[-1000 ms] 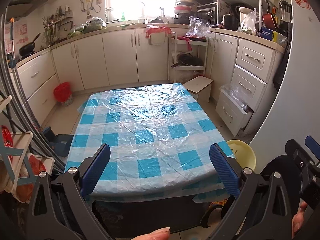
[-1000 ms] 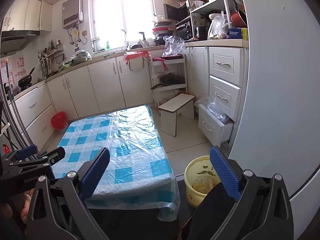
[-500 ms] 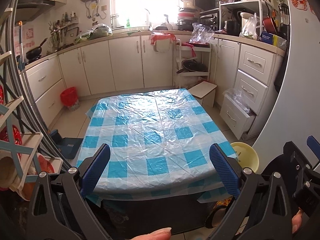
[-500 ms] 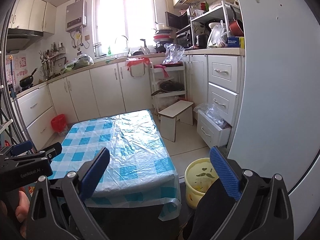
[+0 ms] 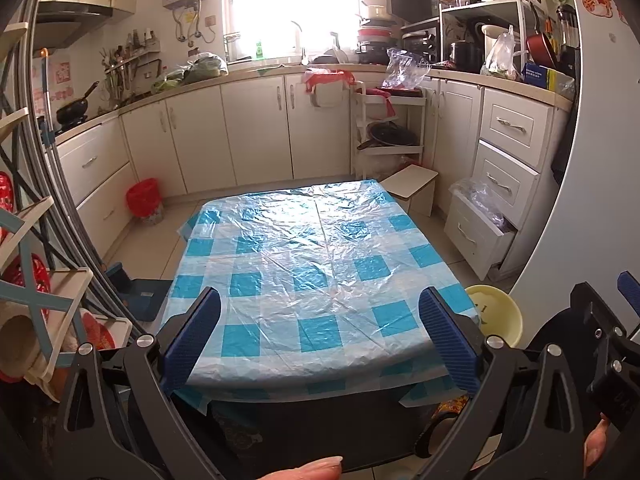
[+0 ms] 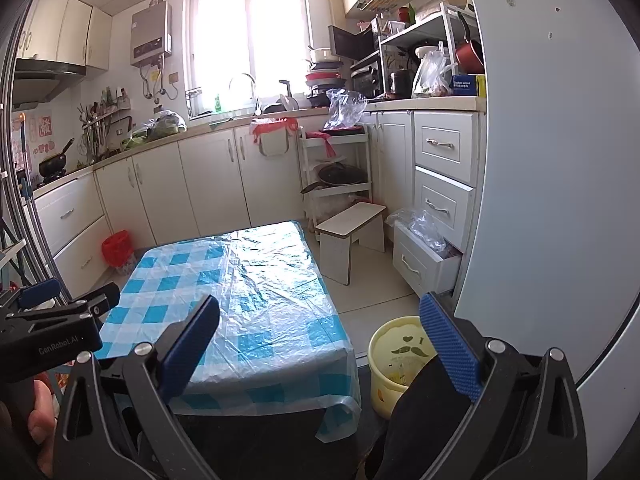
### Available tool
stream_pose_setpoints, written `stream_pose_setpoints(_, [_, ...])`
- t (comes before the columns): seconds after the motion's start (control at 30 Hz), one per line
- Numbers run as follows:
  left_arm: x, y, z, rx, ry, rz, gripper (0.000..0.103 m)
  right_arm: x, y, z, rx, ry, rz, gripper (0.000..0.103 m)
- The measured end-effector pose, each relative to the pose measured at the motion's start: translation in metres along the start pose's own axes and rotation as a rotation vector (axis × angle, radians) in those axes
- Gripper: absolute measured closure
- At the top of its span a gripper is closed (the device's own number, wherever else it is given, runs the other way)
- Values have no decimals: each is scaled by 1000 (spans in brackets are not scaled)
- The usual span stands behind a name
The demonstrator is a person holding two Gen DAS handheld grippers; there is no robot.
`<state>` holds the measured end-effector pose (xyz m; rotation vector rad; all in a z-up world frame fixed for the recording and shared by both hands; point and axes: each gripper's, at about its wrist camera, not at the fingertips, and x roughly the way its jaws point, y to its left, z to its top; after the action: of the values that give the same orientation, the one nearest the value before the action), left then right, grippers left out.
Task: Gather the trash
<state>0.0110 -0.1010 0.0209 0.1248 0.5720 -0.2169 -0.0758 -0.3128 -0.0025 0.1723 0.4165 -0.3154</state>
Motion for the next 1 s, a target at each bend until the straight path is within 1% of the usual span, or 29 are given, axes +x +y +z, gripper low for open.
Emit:
stream_pose_setpoints(0.8, [-6, 2, 0, -7, -9, 10, 8, -1, 2, -1, -4, -1, -1, 7])
stream_pose_setpoints(0.87, [-6, 4, 0, -19, -3, -9, 8, -1, 2, -1, -5, -1, -1, 7])
stream_pose_setpoints(1.0, [1, 13, -4, -76, 26, -85, 8, 0, 3, -3, -7, 5, 0, 7])
